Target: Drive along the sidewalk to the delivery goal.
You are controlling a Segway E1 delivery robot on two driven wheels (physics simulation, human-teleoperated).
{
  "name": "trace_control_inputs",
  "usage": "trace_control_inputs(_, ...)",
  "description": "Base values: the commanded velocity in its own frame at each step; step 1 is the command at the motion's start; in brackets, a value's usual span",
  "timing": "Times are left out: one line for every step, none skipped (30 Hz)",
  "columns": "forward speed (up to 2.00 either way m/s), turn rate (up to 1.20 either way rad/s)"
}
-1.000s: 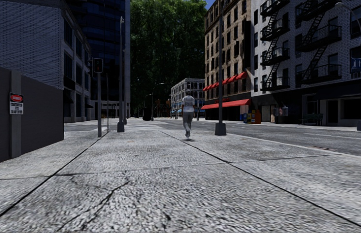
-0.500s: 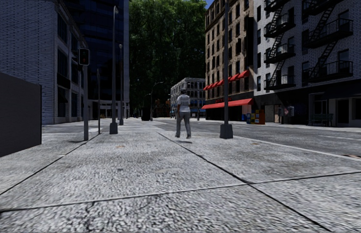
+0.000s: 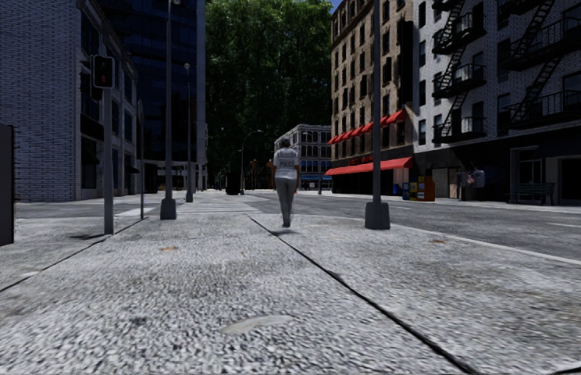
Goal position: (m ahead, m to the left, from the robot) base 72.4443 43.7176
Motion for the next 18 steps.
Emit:
trace_control_inputs(2.0,0.0)
trace_control_inputs(2.0,0.0)
trace_control_inputs(2.0,0.0)
trace_control_inputs(2.0,0.08)
trace_control_inputs(2.0,0.08)
trace_control_inputs(2.0,0.18)
trace_control_inputs(2.0,0.21)
trace_control_inputs(2.0,0.22)
trace_control_inputs(2.0,0.22)
trace_control_inputs(2.0,0.22)
trace_control_inputs(2.0,0.22)
trace_control_inputs(2.0,0.22)
trace_control_inputs(2.0,0.22)
trace_control_inputs(2.0,0.22)
trace_control_inputs(2.0,0.22)
trace_control_inputs(2.0,0.22)
trace_control_inputs(2.0,0.22)
trace_control_inputs(2.0,0.22)
